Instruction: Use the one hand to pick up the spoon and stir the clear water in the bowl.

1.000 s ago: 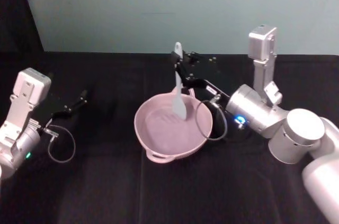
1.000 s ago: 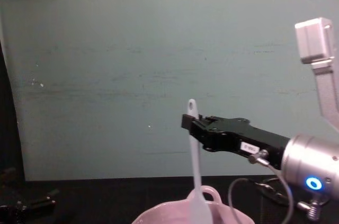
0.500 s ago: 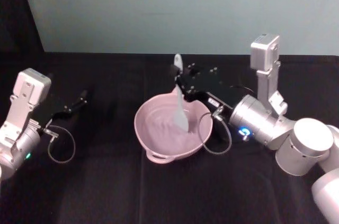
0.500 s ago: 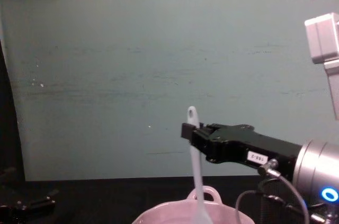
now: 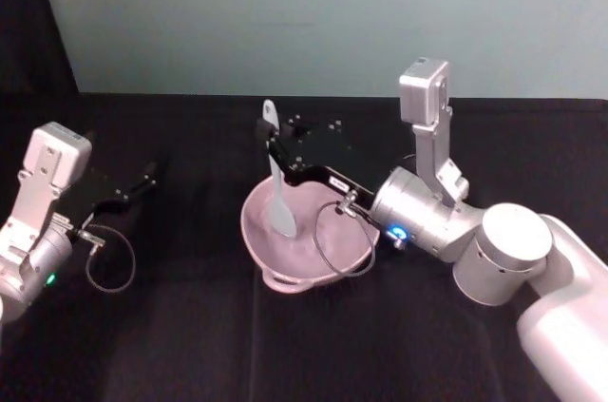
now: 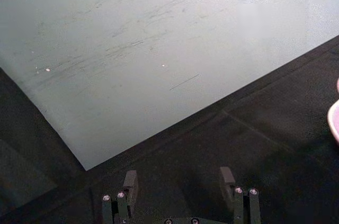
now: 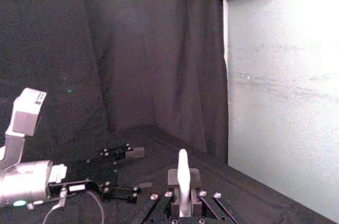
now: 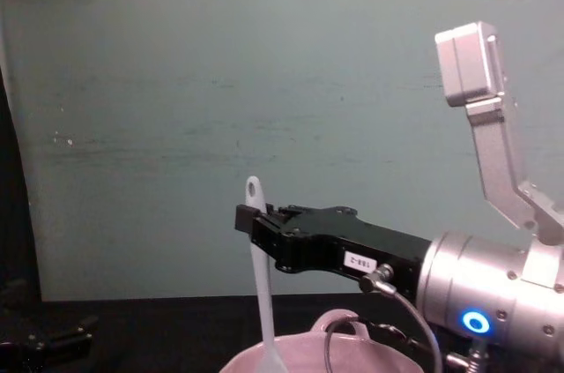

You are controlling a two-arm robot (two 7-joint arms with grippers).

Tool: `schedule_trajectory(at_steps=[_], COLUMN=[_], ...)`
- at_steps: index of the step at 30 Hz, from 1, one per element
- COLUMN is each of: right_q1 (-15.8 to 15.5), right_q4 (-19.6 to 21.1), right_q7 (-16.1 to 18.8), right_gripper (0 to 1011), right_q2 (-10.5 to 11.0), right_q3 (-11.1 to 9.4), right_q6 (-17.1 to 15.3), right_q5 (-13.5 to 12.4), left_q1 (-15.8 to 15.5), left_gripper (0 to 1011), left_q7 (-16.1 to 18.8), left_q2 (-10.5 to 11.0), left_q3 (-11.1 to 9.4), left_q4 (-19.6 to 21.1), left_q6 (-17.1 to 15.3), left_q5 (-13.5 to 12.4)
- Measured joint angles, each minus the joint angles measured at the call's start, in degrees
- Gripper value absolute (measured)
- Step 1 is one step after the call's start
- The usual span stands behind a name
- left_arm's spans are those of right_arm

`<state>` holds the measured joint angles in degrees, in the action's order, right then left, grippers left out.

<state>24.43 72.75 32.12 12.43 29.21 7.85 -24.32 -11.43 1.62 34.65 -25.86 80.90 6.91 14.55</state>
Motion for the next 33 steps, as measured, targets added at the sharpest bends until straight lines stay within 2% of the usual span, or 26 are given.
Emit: schedule_trajectory(at_steps=[7, 11, 15, 19, 26, 33], right_q1=[2.3, 4.0, 4.5, 3.9, 1.1, -1.1], right_q4=[-4.4, -8.0, -9.5, -8.6, -4.2, -0.9], right_q7=[0.6, 0.7, 0.5, -0.3, -1.7, -2.2], right_gripper=[116, 116, 116, 116, 114, 116], right_q2=[-1.7, -2.7, -2.8, -1.9, 0.7, 2.3], right_q3=[-0.2, -0.9, -1.9, -3.0, -5.0, -5.4], right_q6=[1.6, 2.9, 3.4, 3.5, 2.6, 1.2], right_q5=[-0.4, -0.8, -1.0, -1.1, -1.3, -1.2], left_q1=[0.0, 0.0, 0.0, 0.0, 0.0, 0.0], left_gripper=[1011, 1011, 1011, 1011, 1011, 1011], left_q7=[0.0, 0.0, 0.0, 0.0, 0.0, 0.0], left_q2=[0.0, 0.0, 0.0, 0.0, 0.0, 0.0], left_q3=[0.0, 0.0, 0.0, 0.0, 0.0, 0.0], left_q4=[0.0, 0.0, 0.0, 0.0, 0.0, 0.0], left_q6=[0.0, 0.0, 0.0, 0.0, 0.0, 0.0], left_q5=[0.0, 0.0, 0.0, 0.0, 0.0, 0.0])
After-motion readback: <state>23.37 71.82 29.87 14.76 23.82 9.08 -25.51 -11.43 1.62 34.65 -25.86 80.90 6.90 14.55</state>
